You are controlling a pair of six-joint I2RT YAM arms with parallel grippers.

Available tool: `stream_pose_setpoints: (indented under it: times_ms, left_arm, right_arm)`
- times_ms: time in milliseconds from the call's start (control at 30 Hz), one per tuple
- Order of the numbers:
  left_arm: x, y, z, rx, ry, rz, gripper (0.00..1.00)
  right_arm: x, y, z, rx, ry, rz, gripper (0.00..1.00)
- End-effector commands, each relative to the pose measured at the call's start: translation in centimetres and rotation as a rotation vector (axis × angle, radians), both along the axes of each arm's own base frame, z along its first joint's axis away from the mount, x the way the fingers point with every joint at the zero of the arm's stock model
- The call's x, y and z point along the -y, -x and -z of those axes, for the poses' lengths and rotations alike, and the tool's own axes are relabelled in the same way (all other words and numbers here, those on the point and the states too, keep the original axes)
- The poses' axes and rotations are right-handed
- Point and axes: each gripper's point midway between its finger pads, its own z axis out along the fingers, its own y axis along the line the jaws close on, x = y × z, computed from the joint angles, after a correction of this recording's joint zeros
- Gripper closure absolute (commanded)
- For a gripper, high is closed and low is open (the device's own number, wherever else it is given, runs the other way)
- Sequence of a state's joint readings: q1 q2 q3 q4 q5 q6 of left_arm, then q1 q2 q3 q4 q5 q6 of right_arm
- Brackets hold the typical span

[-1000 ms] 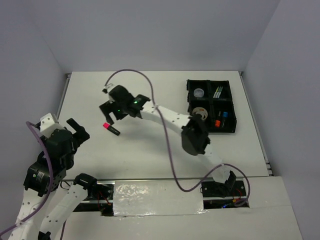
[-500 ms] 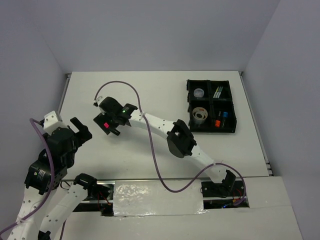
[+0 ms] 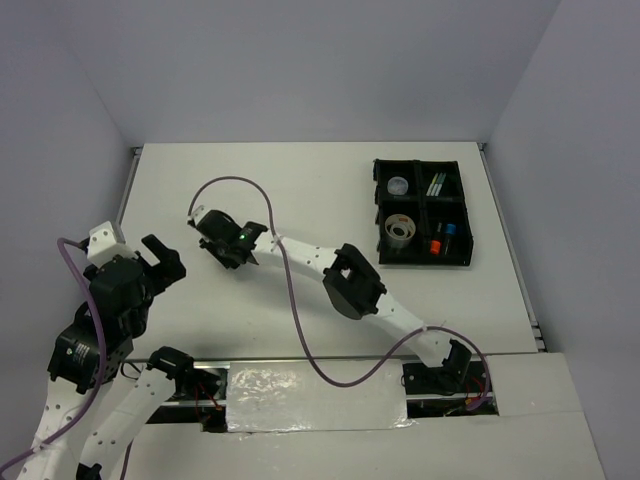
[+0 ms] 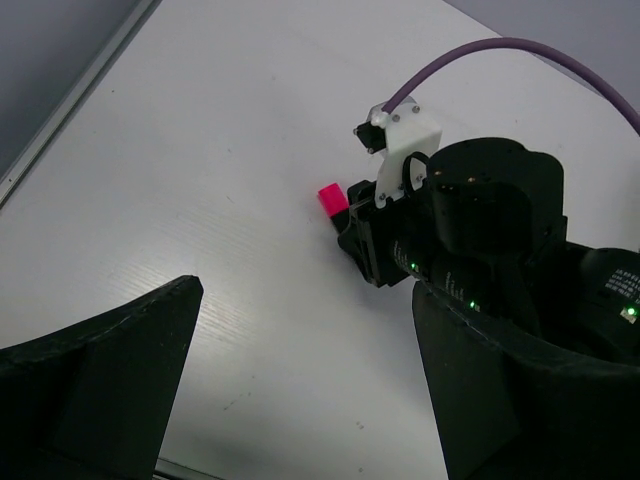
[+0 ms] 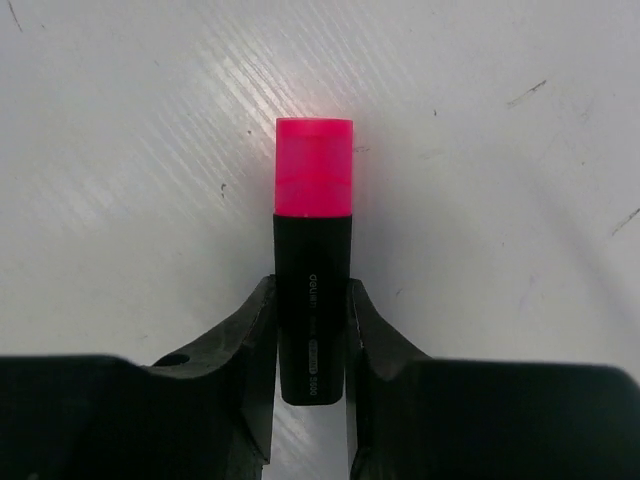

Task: Sort the stationery into containers
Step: Pick up the pen from the center of the board, then place the pen in the storage box.

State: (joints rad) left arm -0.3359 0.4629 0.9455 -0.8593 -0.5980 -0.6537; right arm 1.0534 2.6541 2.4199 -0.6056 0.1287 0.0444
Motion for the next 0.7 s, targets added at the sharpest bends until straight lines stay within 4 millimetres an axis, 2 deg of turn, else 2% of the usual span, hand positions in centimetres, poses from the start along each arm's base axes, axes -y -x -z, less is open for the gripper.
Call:
stream_pose_setpoints:
  times_ms: [0, 67, 100, 133, 167, 200, 233, 267, 300, 333, 367, 400, 433, 467, 500, 533, 567, 600, 667]
  left_arm:
    - [0.1, -0.2, -1.0, 0.048, -0.001, 0.012, 0.01]
    - [0.1, -0.2, -1.0, 0.051, -0.001, 0.015, 0.01]
    - [0.1, -0.2, -1.0, 0.052, -0.001, 0.018, 0.01]
    - [0.2, -0.2, -1.1, 0.054, 0.000, 0.021, 0.01]
    - [0.2, -0.2, -1.1, 0.053, -0.002, 0.024, 0.01]
    - [0.3, -0.2, -1.1, 0.055, -0.001, 0.029, 0.01]
    - [0.4, -0.2, -1.1, 0.057, -0.001, 0.035, 0.01]
    - [0.4, -0.2, -1.1, 0.059, 0.000, 0.039, 0.01]
    - [0.5, -0.3, -1.0, 0.057, -0.002, 0.046, 0.01]
    - [0.5, -0.2, -1.1, 0.061, -0.001, 0.049, 0.01]
    - [0.6, -0.3, -1.2, 0.065, 0.000, 0.052, 0.01]
    - [0.8, -0.3, -1.1, 0.063, -0.001, 0.064, 0.01]
    - [0.8, -0.3, -1.1, 0.063, -0.001, 0.068, 0.01]
    - [1.0, -0.5, -1.1, 0.060, -0.003, 0.075, 0.01]
    - [1.2, -0.6, -1.1, 0.059, -0.002, 0.084, 0.01]
    - [1.3, -0.6, -1.1, 0.058, -0.002, 0.089, 0.01]
    - [1.3, -0.7, -1.1, 0.057, -0.006, 0.092, 0.01]
    - [1.4, -0.8, -1.0, 0.051, -0.006, 0.096, 0.01]
    - [1.6, -0.9, -0.8, 0.045, -0.009, 0.107, 0.01]
  right_arm:
    - [0.3, 1.9, 1.4, 0.056, 0.076, -0.019, 0.79]
    - [0.0, 2.0, 0.3, 0.081, 0.040, -0.006, 0.89]
    - [0.5, 2.5, 0.9, 0.058, 0.039, -0.006, 0.94]
    - [0.2, 2.5, -2.2, 0.063, -0.034, 0.011, 0.96]
    - [0.4, 3.0, -2.0, 0.053, -0.069, 0.005, 0.97]
    - [0.9, 2.5, -3.6, 0.058, -0.109, 0.022, 0.98]
    - [0.8, 1.9, -9.6, 0.097, -0.246, 0.052, 0.98]
    - [2.7, 2.4, -9.2, 0.079, -0.240, 0.072, 0.98]
    - [4.3, 1.6, -11.3, 0.077, -0.291, 0.133, 0.98]
    - [6.4, 1.5, -17.3, 0.117, -0.396, 0.173, 0.98]
    - [10.3, 0.2, -16.1, 0.099, -0.376, 0.250, 0.98]
    - [12.5, -0.2, -17.2, 0.077, -0.417, 0.308, 0.98]
    - [16.7, 0.2, -18.5, 0.078, -0.452, 0.359, 0.98]
    - [21.3, -2.0, -18.6, 0.089, -0.467, 0.485, 0.98]
    - [24.5, -2.6, -18.9, 0.104, -0.465, 0.556, 0.97]
    - [28.7, -1.9, -17.8, 0.082, -0.412, 0.635, 0.97]
    - [32.0, -2.4, -17.1, 0.067, -0.380, 0.728, 0.97]
    - [38.1, -3.6, -15.8, 0.072, -0.309, 0.890, 0.97]
    - [43.8, -3.5, -14.5, 0.059, -0.266, 1.030, 0.97]
